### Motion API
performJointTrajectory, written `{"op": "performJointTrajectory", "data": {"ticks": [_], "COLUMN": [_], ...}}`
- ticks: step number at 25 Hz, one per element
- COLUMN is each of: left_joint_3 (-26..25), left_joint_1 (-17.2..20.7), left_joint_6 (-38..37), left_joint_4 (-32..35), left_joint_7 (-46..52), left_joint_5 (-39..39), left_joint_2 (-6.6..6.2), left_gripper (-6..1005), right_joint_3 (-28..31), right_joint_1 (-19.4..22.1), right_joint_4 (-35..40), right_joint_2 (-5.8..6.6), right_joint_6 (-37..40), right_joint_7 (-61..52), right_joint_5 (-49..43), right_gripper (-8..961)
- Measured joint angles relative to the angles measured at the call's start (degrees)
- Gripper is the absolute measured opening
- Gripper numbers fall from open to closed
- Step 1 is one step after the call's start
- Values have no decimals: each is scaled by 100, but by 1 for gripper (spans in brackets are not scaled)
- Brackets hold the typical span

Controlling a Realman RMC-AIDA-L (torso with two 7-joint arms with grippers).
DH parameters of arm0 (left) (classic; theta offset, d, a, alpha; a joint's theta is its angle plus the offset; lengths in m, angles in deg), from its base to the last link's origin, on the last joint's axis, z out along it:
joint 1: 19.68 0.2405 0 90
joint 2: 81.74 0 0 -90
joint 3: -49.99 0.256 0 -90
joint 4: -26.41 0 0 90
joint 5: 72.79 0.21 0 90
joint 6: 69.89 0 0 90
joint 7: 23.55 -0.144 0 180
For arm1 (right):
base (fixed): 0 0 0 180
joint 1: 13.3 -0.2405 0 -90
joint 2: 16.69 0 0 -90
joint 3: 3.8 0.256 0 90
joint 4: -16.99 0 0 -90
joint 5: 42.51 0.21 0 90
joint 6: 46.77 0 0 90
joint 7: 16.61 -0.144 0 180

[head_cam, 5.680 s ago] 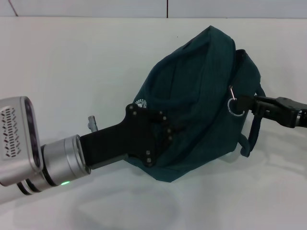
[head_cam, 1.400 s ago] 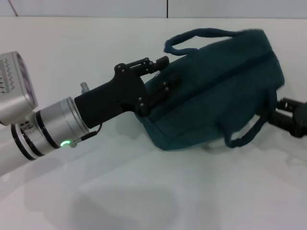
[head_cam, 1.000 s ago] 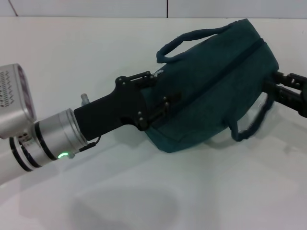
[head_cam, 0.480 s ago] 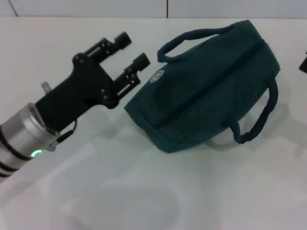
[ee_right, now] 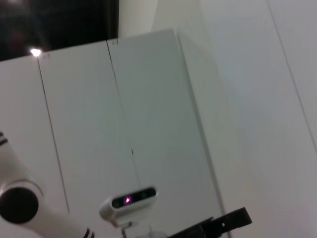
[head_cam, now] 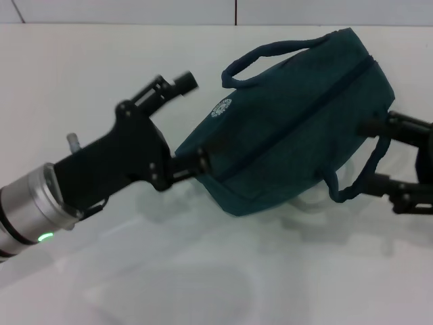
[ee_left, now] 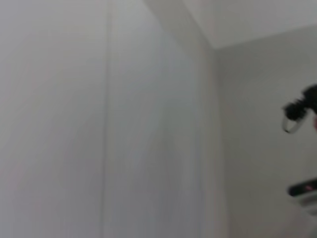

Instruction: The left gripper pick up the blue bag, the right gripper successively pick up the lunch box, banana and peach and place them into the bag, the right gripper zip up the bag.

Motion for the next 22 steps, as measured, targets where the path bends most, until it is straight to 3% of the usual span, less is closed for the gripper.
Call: {"op": "performJointTrajectory", "data": {"ticks": [2,16,22], "left_joint_3": [-16,-8,-5], "left_joint_1": [12,-54,-124], "left_joint_6": [18,192,215], "left_joint_4": [77,130,254], "left_joint_7": [6,-1,54], "left_joint_5": [216,450,529], "left_joint_2": [-15,-100,-245], "left_gripper": [866,874,874], "right_joint_3": [-187,-333,-346], "right_joint_1": [-15,-111,-91], "right_joint_4": [-47,-478,-494], "right_joint_2": [-5,-68,-45], "right_joint_6": [-141,-575,-580], "right_joint_7": [55,706,775], "right_joint_5": [3,387,456], "right_gripper": [861,855,855]}}
